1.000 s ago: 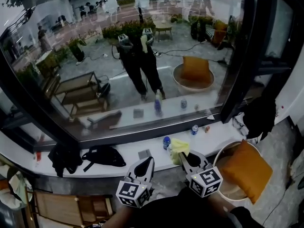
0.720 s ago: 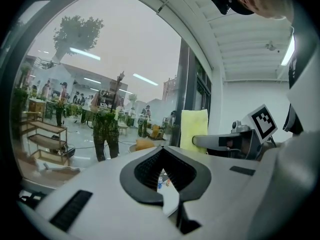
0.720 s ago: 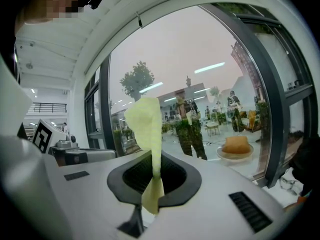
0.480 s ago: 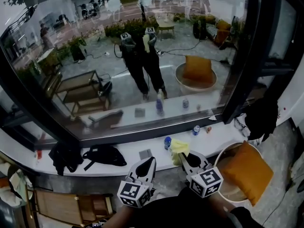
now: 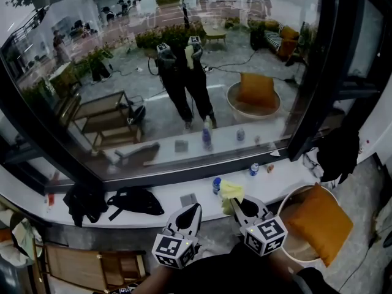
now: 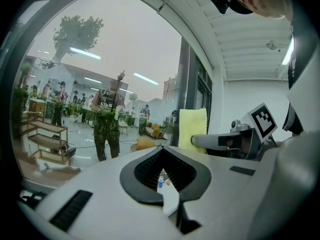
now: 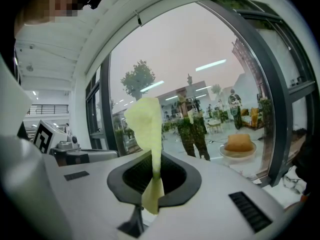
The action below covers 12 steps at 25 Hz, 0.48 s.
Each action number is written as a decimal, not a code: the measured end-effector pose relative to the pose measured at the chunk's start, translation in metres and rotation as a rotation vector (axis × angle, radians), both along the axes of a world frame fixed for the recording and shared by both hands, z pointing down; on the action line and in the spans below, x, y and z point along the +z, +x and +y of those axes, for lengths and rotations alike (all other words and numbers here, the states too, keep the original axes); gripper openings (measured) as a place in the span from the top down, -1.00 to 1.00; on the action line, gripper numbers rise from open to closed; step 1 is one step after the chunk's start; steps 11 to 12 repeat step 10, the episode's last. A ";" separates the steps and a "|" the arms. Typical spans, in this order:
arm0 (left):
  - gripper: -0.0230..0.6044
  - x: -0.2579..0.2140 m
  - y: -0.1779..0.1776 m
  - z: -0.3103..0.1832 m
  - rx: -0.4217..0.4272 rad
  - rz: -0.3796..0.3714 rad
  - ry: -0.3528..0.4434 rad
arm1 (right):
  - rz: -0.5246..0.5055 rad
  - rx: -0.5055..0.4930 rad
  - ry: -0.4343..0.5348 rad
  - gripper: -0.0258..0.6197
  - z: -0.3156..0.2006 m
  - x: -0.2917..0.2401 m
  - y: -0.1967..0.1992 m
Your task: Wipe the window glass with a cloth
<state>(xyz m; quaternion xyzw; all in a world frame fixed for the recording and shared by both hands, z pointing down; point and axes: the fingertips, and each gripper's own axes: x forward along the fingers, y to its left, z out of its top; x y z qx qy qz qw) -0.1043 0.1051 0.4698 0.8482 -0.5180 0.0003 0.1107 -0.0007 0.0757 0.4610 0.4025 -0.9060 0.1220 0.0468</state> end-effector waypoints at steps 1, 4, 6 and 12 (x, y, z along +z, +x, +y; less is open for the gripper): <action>0.93 -0.001 0.000 0.000 0.001 0.001 0.001 | 0.001 0.001 -0.001 0.80 0.000 0.000 0.000; 0.93 -0.001 -0.001 0.001 0.003 0.005 0.005 | 0.004 0.003 -0.004 0.80 0.002 0.001 -0.001; 0.93 0.002 -0.003 0.002 -0.001 -0.002 -0.010 | 0.004 0.003 -0.004 0.80 0.003 0.001 -0.002; 0.93 0.012 -0.003 0.006 0.023 -0.029 -0.017 | 0.002 0.002 -0.011 0.80 0.005 0.004 -0.005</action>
